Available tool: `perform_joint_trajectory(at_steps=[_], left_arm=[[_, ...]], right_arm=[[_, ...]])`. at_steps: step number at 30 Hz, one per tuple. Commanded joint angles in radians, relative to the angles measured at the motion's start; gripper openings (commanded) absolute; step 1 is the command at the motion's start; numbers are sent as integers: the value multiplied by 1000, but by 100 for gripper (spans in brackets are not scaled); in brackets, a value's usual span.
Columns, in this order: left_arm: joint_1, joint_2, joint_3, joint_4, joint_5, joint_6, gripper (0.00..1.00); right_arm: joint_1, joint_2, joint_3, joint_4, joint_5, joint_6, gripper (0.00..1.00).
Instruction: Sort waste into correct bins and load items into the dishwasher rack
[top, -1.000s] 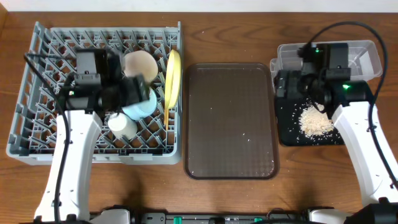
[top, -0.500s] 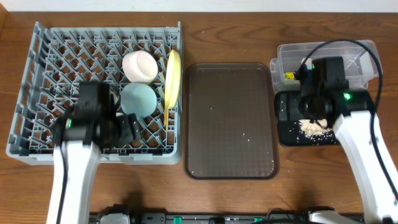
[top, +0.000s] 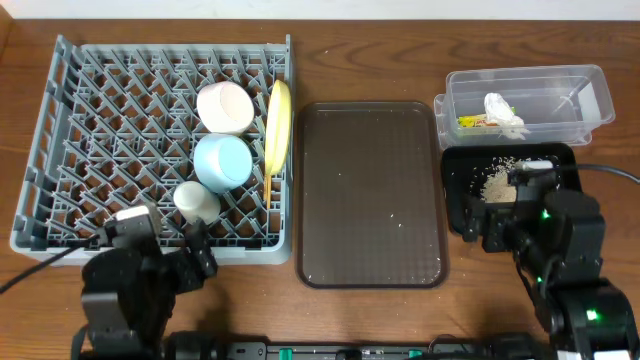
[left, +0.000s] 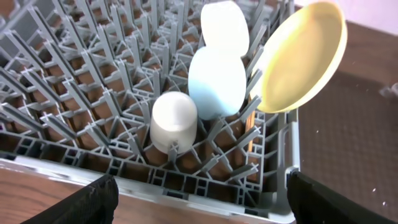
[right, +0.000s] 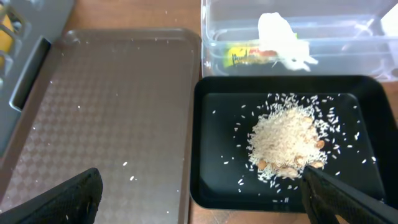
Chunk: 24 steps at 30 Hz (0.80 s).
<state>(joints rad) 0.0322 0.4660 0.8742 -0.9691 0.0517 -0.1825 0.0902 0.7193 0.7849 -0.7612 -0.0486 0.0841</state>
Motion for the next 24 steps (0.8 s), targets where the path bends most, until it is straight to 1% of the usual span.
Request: perform_joint_trajectory(at_steps=[1, 16, 22, 23, 24], left_arm=[[-1, -16, -9, -12, -11, 2, 88], [-1, -15, -9, -20, -11, 2, 89], [-1, -15, -9, -20, -11, 2, 90], [-1, -15, -9, -20, -11, 2, 99], [-1, -15, -9, -20, -11, 2, 99]], right_arm=[[-6, -21, -8, 1, 15, 5, 99], [-6, -19, -8, -3, 17, 2, 99], [-3, -30, -12, -65, 37, -11, 99], [-3, -40, -15, -74, 38, -11, 99], [-3, -50, -19, -79, 53, -11, 99]])
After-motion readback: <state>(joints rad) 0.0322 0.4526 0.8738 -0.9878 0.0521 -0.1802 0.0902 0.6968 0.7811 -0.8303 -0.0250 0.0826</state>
